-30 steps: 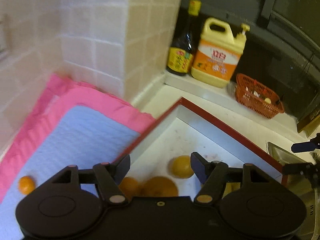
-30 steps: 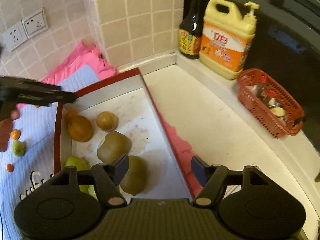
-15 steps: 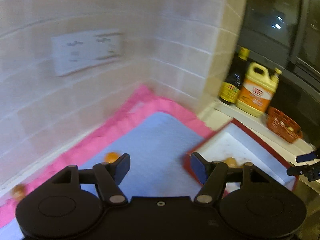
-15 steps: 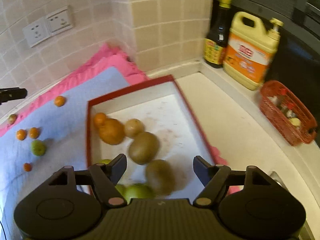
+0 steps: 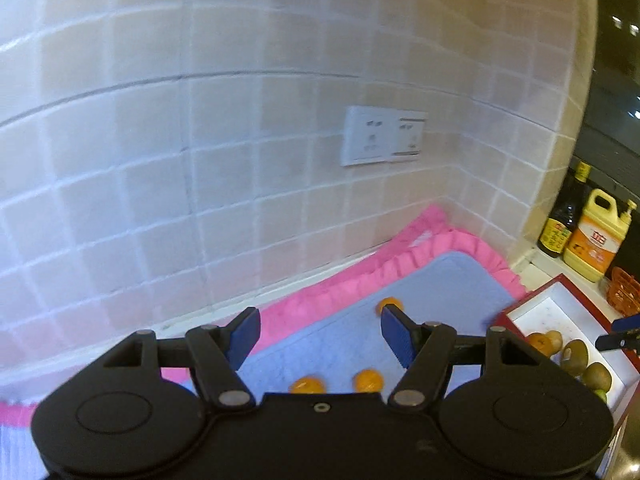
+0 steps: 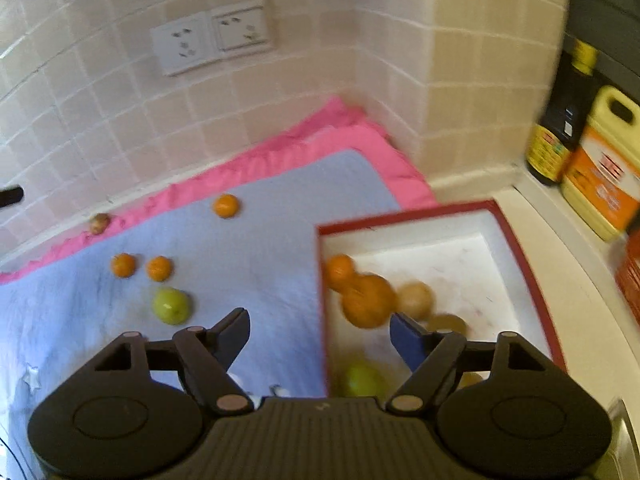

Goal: Organize fruits
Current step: 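Move both open grippers back over the fruit on the mat, then close the left gripper on a tangerine while the right grips a green apple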

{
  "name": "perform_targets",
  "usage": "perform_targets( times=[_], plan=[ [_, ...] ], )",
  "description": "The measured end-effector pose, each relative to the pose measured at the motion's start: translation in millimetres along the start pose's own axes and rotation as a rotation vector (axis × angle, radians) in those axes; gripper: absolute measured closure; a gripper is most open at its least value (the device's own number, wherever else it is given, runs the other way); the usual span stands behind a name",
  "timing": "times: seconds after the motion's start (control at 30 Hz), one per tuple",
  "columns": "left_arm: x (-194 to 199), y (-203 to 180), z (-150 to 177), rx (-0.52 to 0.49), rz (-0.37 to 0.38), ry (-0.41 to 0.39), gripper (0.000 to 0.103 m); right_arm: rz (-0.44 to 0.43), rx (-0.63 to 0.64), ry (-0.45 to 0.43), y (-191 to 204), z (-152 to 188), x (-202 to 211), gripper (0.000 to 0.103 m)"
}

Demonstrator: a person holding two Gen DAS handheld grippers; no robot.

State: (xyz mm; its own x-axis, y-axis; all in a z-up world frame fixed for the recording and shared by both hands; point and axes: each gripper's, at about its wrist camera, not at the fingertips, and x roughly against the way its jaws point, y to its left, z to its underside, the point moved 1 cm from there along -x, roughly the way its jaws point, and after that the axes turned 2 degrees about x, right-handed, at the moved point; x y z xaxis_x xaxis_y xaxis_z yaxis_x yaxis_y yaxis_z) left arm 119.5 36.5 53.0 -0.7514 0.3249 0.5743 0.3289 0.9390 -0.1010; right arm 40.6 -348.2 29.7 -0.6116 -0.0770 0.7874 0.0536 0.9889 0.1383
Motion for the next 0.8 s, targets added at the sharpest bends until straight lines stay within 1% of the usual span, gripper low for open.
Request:
perform_targets(
  times=[0.07,0.17,0.23,0.33,0.37,0.43,0.5,0.57,0.67,0.8],
  plan=[
    [-4,12,7,0.024,-0.016,0.019,0.024,-0.034,0.008,-0.008,14,-8,-3,0.018],
    [-19,25,18,0.075,-0.013,0.068,0.023,-0.072,0.008,0.0,33,-16,-16,0.01],
    [-36,31,30,0.099,-0.011,0.12,0.023,-0.105,-0.005,0.016,45,-20,-27,0.009],
    [-66,34,48,0.104,-0.002,0.189,0.023,-0.182,-0.036,0.066,61,-19,-56,0.008],
    [-74,33,54,0.099,0.002,0.208,0.023,-0.184,-0.037,0.092,68,-17,-69,0.008],
    [-93,30,64,0.079,-0.001,0.248,0.023,-0.158,-0.019,0.152,83,-10,-96,0.009],
    [-108,26,71,0.059,0.001,0.275,0.023,-0.138,0.007,0.19,97,-2,-118,0.012],
    [-119,26,75,0.055,0.011,0.29,0.023,-0.156,0.019,0.213,109,3,-133,0.014],
    [-137,26,77,0.068,0.041,0.3,0.023,-0.176,0.013,0.211,120,6,-149,0.014],
    [-169,29,76,0.143,0.058,0.326,0.023,-0.143,0.049,0.16,131,3,-164,0.014]
  ],
)
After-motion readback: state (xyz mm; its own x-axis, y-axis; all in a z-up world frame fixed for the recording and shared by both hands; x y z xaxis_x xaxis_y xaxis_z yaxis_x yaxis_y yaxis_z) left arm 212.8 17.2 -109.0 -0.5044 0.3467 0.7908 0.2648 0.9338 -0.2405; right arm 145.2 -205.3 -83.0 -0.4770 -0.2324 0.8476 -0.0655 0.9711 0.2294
